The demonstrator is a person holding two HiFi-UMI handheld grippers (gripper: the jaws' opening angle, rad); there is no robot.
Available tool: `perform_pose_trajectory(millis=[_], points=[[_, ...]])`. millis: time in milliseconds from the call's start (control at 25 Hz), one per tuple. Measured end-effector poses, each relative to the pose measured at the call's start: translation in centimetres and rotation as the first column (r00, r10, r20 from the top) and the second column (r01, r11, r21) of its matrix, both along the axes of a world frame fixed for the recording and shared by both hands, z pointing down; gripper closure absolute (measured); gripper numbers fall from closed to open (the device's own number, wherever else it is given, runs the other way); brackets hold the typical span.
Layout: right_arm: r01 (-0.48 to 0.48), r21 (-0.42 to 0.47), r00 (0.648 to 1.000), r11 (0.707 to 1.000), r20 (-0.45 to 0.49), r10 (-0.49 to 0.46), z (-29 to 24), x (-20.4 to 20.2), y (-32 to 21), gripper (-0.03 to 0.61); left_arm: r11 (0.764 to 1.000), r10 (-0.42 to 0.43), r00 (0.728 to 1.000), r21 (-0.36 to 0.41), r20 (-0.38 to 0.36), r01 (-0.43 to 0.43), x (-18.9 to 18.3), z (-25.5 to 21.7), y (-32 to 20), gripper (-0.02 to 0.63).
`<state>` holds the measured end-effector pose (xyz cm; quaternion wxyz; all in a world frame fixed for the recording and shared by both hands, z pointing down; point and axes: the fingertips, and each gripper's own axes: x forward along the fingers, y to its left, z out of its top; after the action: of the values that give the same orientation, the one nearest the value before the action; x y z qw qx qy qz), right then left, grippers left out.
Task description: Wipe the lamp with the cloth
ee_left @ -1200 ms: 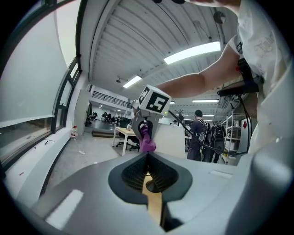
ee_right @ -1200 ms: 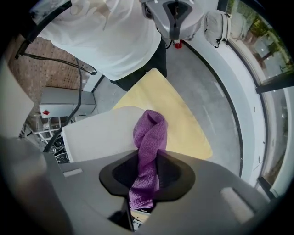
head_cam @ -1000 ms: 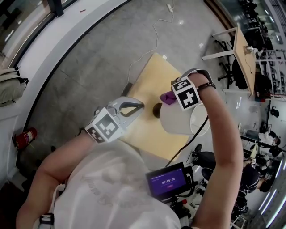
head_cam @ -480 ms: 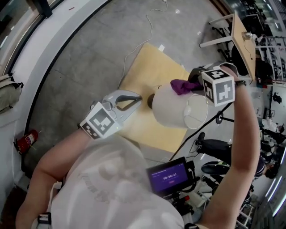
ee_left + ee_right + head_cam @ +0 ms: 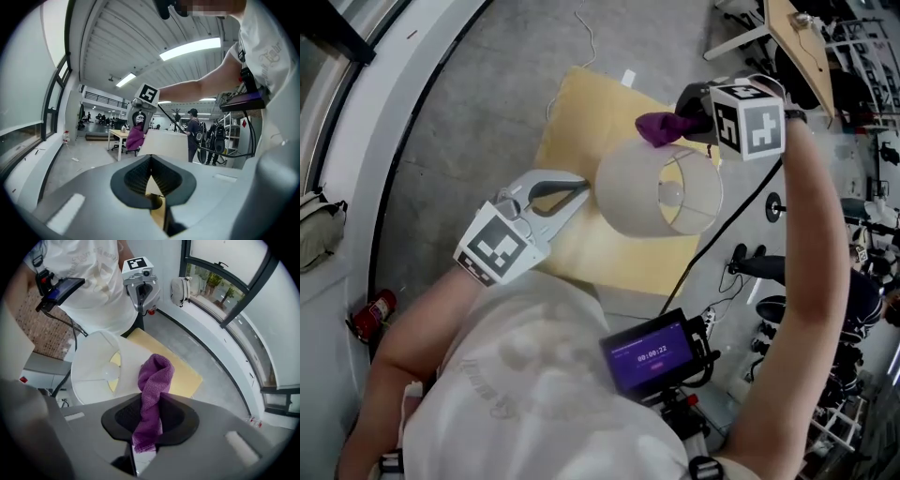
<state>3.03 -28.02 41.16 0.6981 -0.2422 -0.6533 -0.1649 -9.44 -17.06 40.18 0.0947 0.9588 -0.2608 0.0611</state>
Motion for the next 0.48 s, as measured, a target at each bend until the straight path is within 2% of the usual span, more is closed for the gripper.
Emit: perform_pose_trajectory(millis=[160,480], points=[[-0.046,-0.076,0.998,0.996,0.034,0.048,1.5,0.2,-0.1,0.483,1.0,-0.019,1.0,-0.02,0.023,0.02,0.2,0.5,0.2,0.614],[-0.12,-0.204,0.991,0.972,0.032,0.129,6.0,1.1,0.2,0.485,0.997,-0.056,0.996,-0.052,0.064,0.059,0.3,1.8,0.6,0.614]])
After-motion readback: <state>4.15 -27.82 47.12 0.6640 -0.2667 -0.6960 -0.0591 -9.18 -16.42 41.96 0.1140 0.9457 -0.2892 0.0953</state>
